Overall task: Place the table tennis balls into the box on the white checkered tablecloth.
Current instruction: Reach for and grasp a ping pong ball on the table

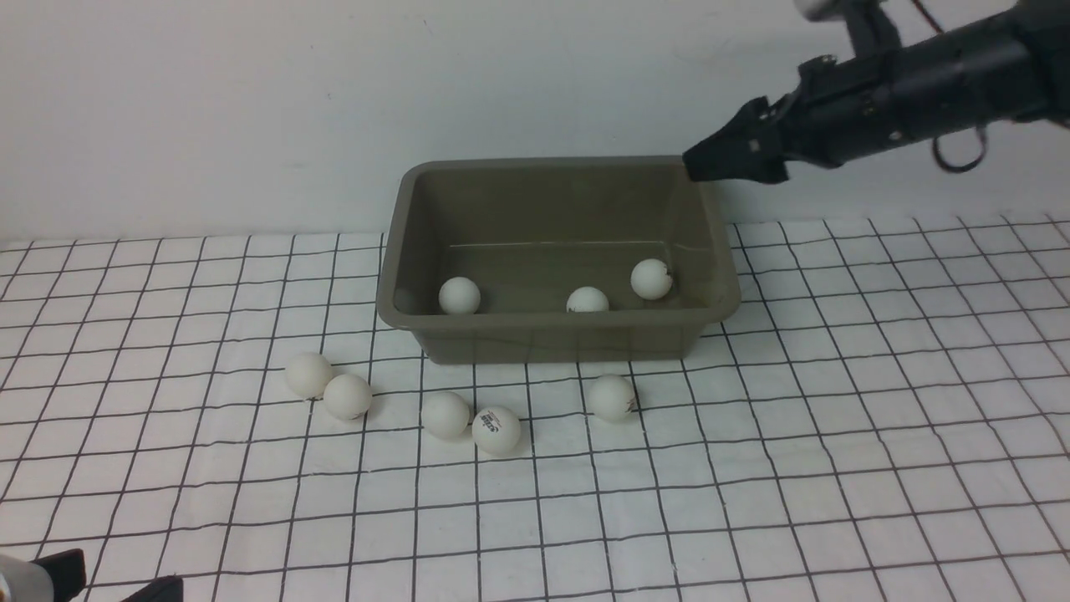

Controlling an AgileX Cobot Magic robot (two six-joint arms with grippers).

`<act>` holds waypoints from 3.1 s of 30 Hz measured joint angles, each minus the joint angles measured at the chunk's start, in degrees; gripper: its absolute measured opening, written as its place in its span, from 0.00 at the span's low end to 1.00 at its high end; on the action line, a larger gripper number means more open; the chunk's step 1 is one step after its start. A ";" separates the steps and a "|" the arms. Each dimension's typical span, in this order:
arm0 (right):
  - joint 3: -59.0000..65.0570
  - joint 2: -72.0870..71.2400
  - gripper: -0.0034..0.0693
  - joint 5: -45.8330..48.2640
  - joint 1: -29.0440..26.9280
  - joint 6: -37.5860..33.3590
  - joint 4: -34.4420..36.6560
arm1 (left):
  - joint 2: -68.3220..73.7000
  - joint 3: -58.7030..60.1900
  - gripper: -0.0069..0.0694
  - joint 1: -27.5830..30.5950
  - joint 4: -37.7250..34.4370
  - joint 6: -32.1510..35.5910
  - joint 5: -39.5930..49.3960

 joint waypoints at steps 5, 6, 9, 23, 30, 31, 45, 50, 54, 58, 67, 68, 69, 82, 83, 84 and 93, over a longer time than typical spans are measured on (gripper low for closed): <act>0.01 -8.22 0.73 10.49 -1.13 8.29 -15.49 | 0.00 0.00 0.71 0.00 0.00 0.00 0.00; 0.01 -9.20 0.73 11.77 -0.97 10.38 -18.03 | 0.00 0.00 0.71 0.00 0.00 0.00 0.00; 0.01 -10.93 0.73 13.35 0.02 15.84 -23.46 | 0.00 0.00 0.71 0.00 0.00 0.00 0.00; 18.34 -16.92 0.73 6.78 11.76 31.43 -37.40 | 0.00 0.00 0.71 0.00 0.00 0.00 0.00; 30.07 -17.93 0.73 -14.40 19.08 30.99 -30.05 | 0.00 0.00 0.71 0.00 0.00 0.00 0.00; 31.96 -17.93 0.73 -19.28 20.43 30.99 -29.09 | 0.00 0.00 0.71 0.00 0.00 0.00 0.00; 33.77 -9.25 0.73 -34.82 23.50 30.95 -21.06 | 0.00 0.00 0.71 0.00 0.00 0.00 0.00; 33.77 -6.93 0.73 -37.69 23.50 27.54 -17.35 | 0.00 0.00 0.71 0.00 0.00 0.00 0.00; 33.49 -5.62 0.73 -38.59 23.50 23.19 -12.19 | 0.00 0.00 0.71 0.00 0.00 0.00 0.00; 31.89 -3.55 0.73 -38.36 23.50 20.17 -8.90 | 0.00 0.00 0.71 0.00 0.00 0.00 0.00; 24.45 3.29 0.73 -36.38 23.50 16.48 -4.05 | 0.00 0.00 0.71 0.00 0.00 0.00 0.00; 24.45 3.41 0.73 -36.32 23.50 16.56 -4.05 | 0.00 0.00 0.71 0.00 0.00 0.00 0.00; 24.45 3.58 0.72 -36.32 23.50 16.60 -4.10 | 0.00 0.00 0.71 0.00 0.00 0.00 0.00; 24.32 4.84 0.71 -36.48 23.50 15.98 -3.80 | 0.00 0.00 0.71 0.00 0.00 0.00 0.00; 24.28 5.14 0.71 -36.51 23.50 15.91 -3.80 | 0.00 0.00 0.71 0.00 0.00 0.00 0.00; 24.28 5.46 0.71 -36.51 23.50 15.81 -3.80 | 0.00 0.00 0.71 0.00 0.00 0.00 0.00; 24.08 6.43 0.52 -36.56 23.50 15.20 -2.76 | 0.00 0.00 0.71 0.00 0.00 0.00 0.00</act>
